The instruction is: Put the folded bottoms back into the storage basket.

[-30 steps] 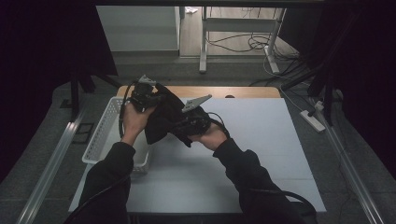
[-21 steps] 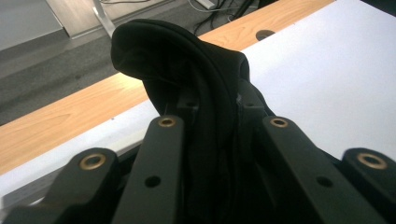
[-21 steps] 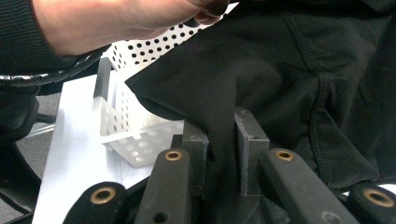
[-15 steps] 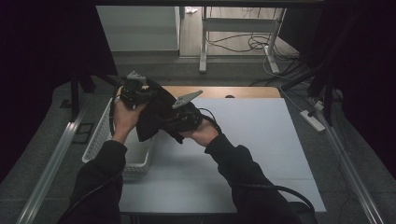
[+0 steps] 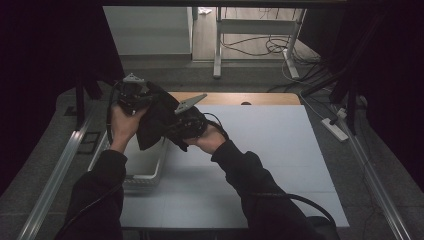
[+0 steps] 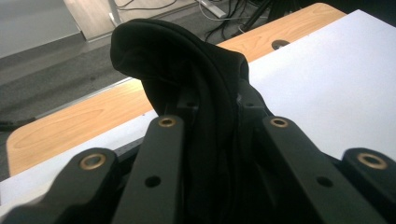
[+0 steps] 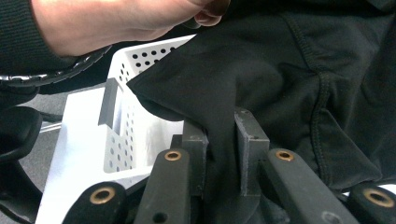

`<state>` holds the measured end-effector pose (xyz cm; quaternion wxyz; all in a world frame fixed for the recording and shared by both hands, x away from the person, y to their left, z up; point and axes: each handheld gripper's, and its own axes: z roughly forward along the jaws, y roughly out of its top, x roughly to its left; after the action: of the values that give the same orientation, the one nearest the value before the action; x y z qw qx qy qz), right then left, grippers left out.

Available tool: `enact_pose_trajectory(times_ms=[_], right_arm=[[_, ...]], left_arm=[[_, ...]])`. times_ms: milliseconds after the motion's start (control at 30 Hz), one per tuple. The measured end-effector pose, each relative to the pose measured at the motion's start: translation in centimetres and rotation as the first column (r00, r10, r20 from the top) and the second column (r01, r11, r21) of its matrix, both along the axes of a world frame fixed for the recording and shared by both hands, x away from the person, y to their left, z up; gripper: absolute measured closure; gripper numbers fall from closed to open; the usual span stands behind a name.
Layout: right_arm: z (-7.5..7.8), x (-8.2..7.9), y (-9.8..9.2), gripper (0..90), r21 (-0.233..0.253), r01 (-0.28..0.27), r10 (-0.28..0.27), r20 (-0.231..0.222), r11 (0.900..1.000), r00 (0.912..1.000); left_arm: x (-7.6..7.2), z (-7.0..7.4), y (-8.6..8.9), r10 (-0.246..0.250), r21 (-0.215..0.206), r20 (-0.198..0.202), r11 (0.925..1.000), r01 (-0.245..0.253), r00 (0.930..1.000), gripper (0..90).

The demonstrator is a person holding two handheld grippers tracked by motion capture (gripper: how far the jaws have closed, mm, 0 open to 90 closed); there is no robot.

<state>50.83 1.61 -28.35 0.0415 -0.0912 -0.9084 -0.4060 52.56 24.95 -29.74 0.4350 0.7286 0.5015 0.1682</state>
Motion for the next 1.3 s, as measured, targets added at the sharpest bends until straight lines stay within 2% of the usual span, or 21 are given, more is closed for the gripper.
enact_pose_trajectory(times_ms=[900,1300], right_arm=[[0.6,-0.4,4.2,77.6,0.035,-0.037,0.037,0.014,0.999,0.9992],[-0.1,-0.7,5.4,77.5,0.04,-0.03,0.03,0.004,0.999,0.9996]], left_arm=[[-1.5,0.8,4.4,0.071,-0.011,0.021,0.9974,-0.071,0.9972,77.5],[-1.6,-0.1,5.3,0.084,0.001,-0.004,0.9965,-0.084,0.9965,77.4]])
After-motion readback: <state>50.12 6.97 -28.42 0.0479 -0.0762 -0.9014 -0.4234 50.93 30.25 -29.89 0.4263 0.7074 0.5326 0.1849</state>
